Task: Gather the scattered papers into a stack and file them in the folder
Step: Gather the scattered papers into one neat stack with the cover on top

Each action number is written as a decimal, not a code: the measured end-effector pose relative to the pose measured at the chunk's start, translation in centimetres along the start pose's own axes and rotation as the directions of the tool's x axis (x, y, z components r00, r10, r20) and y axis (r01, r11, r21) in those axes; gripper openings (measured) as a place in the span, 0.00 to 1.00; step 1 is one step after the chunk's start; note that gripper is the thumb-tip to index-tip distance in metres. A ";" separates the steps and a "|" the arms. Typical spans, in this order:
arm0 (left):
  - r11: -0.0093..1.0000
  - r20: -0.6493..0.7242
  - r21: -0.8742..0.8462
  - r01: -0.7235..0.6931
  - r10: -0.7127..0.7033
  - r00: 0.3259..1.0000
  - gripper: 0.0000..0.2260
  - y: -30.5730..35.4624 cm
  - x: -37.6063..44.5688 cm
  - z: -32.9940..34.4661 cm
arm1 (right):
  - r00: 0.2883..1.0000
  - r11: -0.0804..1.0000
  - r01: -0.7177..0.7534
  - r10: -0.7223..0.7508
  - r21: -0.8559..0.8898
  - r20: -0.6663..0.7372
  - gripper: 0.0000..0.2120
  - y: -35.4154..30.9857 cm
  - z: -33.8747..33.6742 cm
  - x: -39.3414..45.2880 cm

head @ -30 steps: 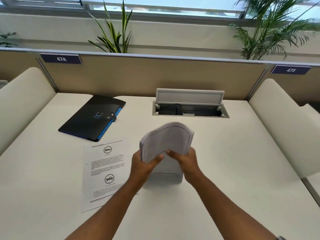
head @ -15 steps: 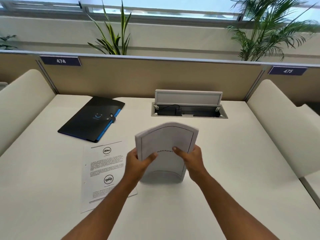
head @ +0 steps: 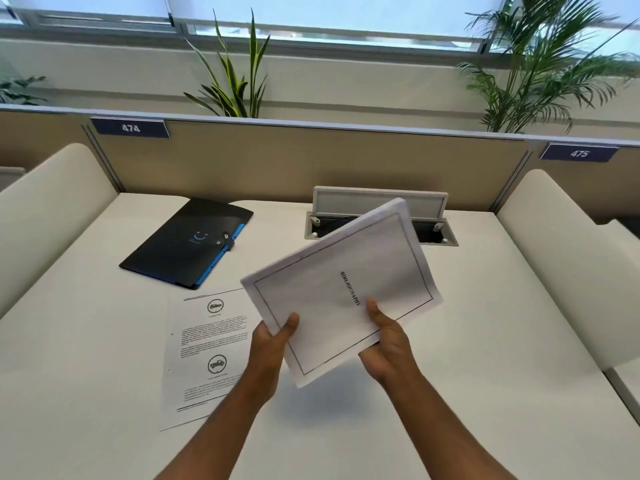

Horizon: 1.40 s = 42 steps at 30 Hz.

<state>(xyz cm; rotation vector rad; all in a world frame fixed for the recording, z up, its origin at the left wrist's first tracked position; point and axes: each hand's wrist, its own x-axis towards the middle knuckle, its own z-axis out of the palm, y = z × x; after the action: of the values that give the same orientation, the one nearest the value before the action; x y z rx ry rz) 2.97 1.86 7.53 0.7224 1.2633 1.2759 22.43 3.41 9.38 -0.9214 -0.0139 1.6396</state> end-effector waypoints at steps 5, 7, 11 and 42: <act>1.000 -0.116 -0.001 -0.009 0.009 0.993 0.16 1.4 0.9 -1.7 | 0.983 0.989 0.148 -0.144 -0.029 0.117 0.24 -1.7 -1.1 0.3; 0.994 -0.150 0.103 -0.031 0.046 0.988 0.14 1.9 1.6 -3.5 | 0.954 0.955 0.270 -0.249 -0.120 0.165 0.20 -4.6 -2.0 0.8; 0.964 -0.122 0.234 -0.125 0.156 0.980 0.09 2.6 2.1 -5.0 | 0.922 0.734 0.386 -0.286 -0.559 0.261 0.23 -8.5 -2.8 1.1; 0.902 -0.053 0.386 -0.191 0.229 0.972 0.16 -4.2 -0.8 0.6 | 0.847 0.309 0.422 -0.471 -0.852 0.248 0.08 3.0 -6.8 2.7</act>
<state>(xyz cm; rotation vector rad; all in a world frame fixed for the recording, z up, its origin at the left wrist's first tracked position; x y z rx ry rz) 4.82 0.28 4.00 1.1094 1.5693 1.2631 23.85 1.65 1.78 -1.5734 -1.1427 0.9682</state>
